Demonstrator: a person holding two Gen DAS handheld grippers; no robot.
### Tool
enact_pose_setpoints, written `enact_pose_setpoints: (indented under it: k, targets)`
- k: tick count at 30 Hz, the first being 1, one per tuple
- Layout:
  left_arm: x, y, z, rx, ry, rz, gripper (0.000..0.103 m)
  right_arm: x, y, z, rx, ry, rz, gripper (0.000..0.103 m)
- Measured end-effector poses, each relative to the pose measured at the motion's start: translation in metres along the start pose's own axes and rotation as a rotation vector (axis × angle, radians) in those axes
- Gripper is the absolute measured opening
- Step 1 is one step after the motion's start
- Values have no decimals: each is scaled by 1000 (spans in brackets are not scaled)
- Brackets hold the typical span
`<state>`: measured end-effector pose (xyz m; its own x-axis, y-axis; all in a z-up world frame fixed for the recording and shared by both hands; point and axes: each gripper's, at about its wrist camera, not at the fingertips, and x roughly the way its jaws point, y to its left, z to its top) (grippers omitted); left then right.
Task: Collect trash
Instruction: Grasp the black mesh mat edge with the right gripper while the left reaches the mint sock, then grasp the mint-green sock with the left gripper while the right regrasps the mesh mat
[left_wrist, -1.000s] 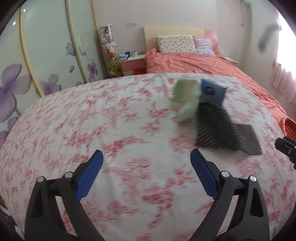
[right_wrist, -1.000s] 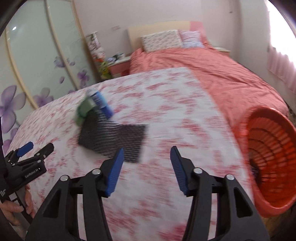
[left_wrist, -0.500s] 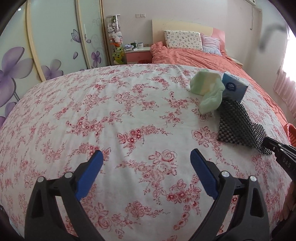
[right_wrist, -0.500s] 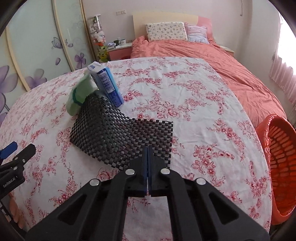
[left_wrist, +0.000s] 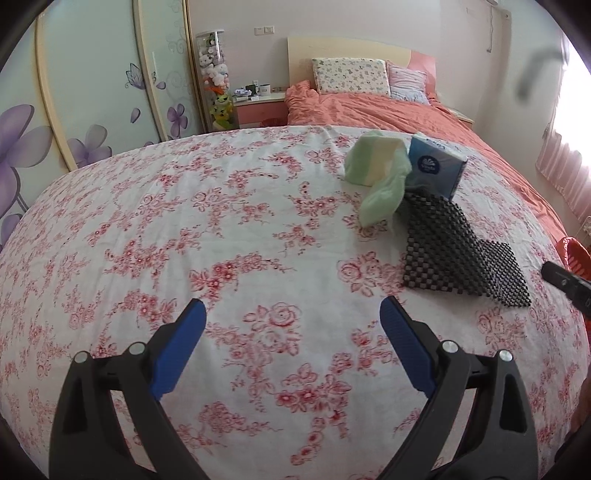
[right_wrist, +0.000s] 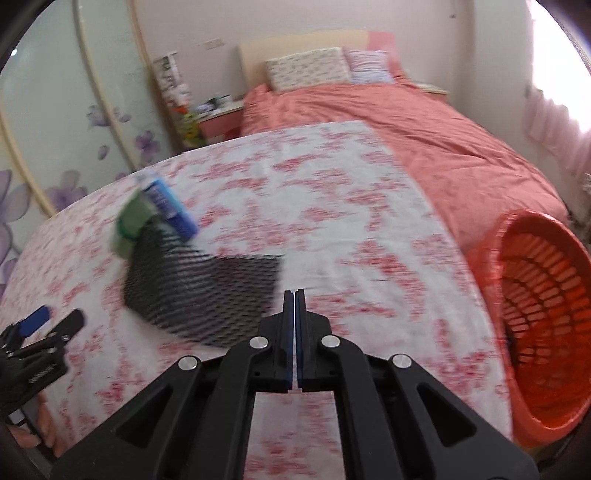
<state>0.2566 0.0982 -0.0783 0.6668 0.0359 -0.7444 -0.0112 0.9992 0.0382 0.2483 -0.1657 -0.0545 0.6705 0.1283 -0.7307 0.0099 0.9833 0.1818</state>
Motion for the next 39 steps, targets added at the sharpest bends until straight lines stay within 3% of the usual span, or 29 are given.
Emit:
enact_pose_setpoints:
  k: [4,6,10,12,14,21,24,27,28,29,30,32,34,39]
  targets:
    - [-1,-2,0,5,-1,1,93,16,23,2,-30,30,42,19]
    - [-1,0,0,6,0,4,93,19,30,3,-41,34,47,21]
    - [2,3,2,-3,8,4,93,24,42,1,-85,35,18,34]
    - [5,5,4,-10,11,-3,93,24,48,-1,-118,32,-26,31]
    - [7,4,8,-15,9,-12,93,24,45,0,-110,31,-21,9]
    - [8,-12,37,-23,-33,-71,93,8,17,2,-20,-3,0,5]
    - [14,-30,56,-8,-46,-90,87,0,5,4,7,-20,-2,5]
    - [27,-53,76,36,-49,-84,79,-1,-1,4,21,-20,1,5]
    - [33,-61,78,62,-49,-63,71,-1,-3,4,25,-17,3,5]
    - [38,-66,81,82,-45,-47,57,-1,-4,3,28,-15,5,5]
    - [46,-71,85,104,-28,-34,50,-1,-6,2,29,-12,7,5]
    - [57,-68,86,99,19,-51,10,-2,-10,0,29,-8,6,5]
    - [59,-55,83,47,50,-118,8,-4,-17,-3,32,-8,-1,5]
    - [39,-33,57,55,49,-152,5,-6,-30,-7,62,-7,-15,5]
